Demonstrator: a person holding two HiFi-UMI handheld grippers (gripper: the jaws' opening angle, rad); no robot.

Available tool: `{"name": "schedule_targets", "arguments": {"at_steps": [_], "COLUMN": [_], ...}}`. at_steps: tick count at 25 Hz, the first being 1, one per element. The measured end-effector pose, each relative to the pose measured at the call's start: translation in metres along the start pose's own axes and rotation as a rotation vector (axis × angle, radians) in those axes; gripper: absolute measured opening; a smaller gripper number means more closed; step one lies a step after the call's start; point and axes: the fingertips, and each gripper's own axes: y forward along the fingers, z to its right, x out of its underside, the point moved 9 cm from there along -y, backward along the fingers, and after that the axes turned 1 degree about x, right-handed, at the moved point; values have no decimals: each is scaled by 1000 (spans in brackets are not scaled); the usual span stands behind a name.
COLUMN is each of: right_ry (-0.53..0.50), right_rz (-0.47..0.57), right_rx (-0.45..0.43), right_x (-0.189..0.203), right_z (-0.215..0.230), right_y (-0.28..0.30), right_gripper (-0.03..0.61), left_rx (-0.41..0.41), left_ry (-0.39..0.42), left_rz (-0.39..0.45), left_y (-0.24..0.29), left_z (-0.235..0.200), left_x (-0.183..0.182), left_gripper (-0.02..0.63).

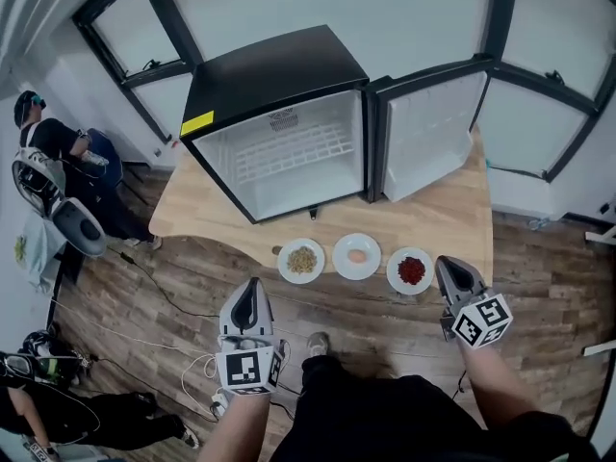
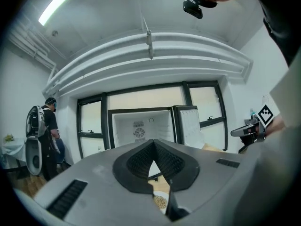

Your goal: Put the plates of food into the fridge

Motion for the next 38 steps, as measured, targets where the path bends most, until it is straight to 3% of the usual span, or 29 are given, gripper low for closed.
{"name": "schedule_targets", "arguments": {"at_steps": [10,21,31,38], "right_ry": [-8,9,65,145], "right_rz": [20,40,66,59], "right_rx": [147,332,526,609], "right_x": [-22,-13,13,40], "right_z": [-42,-78,-90,-77], "right_y": [47,79,67,43], "right_gripper": [23,23,23,23], "left_rx": [163,345,490,545], "left_ry": [-29,-19,-21,-30], "left_rz": [45,75,98,73], "left_y": [75,134,180,202], "left_z": [-69,-118,-118,-89], "left_x": [2,17,18,26], "left_gripper": [5,5,5,4]}}
